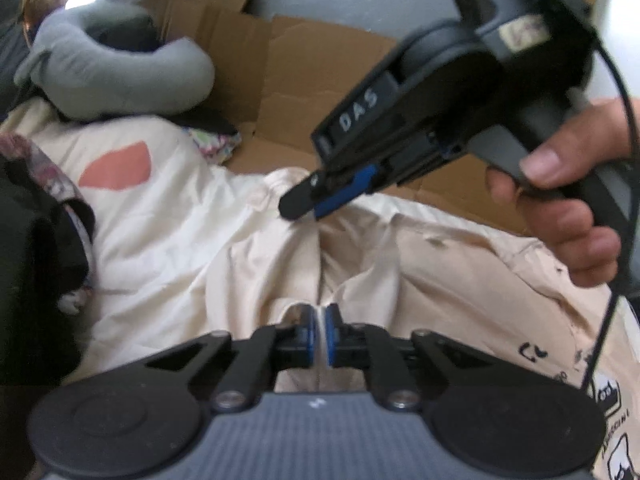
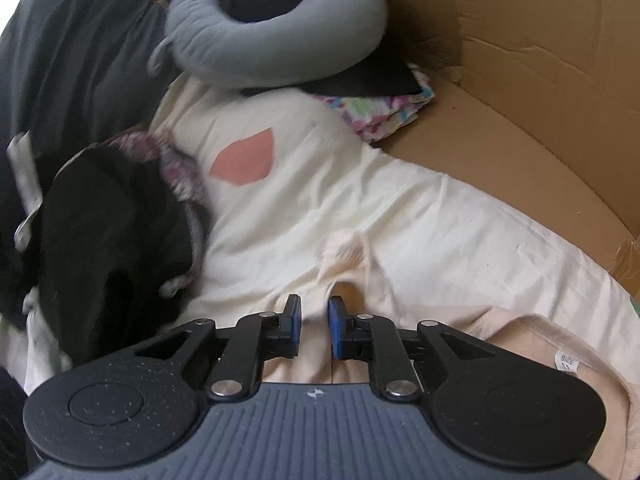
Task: Fold clothes
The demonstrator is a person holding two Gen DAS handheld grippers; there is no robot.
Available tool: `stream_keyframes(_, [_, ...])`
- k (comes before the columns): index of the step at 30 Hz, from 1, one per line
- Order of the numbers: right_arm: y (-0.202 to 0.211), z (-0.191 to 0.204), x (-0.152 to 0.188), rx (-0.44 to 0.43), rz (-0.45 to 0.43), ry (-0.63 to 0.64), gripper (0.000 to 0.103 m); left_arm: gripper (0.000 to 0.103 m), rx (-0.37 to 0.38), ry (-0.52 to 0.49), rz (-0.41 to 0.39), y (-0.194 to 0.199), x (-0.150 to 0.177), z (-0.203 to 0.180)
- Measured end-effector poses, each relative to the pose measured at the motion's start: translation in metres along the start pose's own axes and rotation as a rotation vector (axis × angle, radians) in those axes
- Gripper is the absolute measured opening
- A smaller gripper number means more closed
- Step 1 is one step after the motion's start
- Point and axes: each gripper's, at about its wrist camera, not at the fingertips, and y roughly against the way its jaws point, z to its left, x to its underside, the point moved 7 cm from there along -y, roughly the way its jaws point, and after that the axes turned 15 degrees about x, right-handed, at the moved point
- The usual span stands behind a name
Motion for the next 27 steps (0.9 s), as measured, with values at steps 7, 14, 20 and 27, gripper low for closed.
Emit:
stream_keyframes(7, [0.009, 0.001, 0.037, 0.003, 0.053, 0.110, 0.021, 0.006, 0.002, -0.033, 0.005, 0.018, 0.012, -0.019])
stream_keyframes(14, [0.008, -0.001, 0.084, 0.038, 0.097, 0.205, 0.033, 0.006, 0.000, -0.037, 0.074, 0.022, 0.040, -0.030])
stream_keyframes(20, [0.012, -0.003, 0.114, 0.053, 0.131, 0.205, 0.033, 0.008, 0.012, -0.018, 0.104, 0.032, 0.049, -0.035])
stream_keyframes(27, [0.020, -0.010, 0.123, 0.046, 0.126, 0.107, 0.033, 0.010, -0.030, 0.003, 0.036, 0.042, 0.023, -0.026])
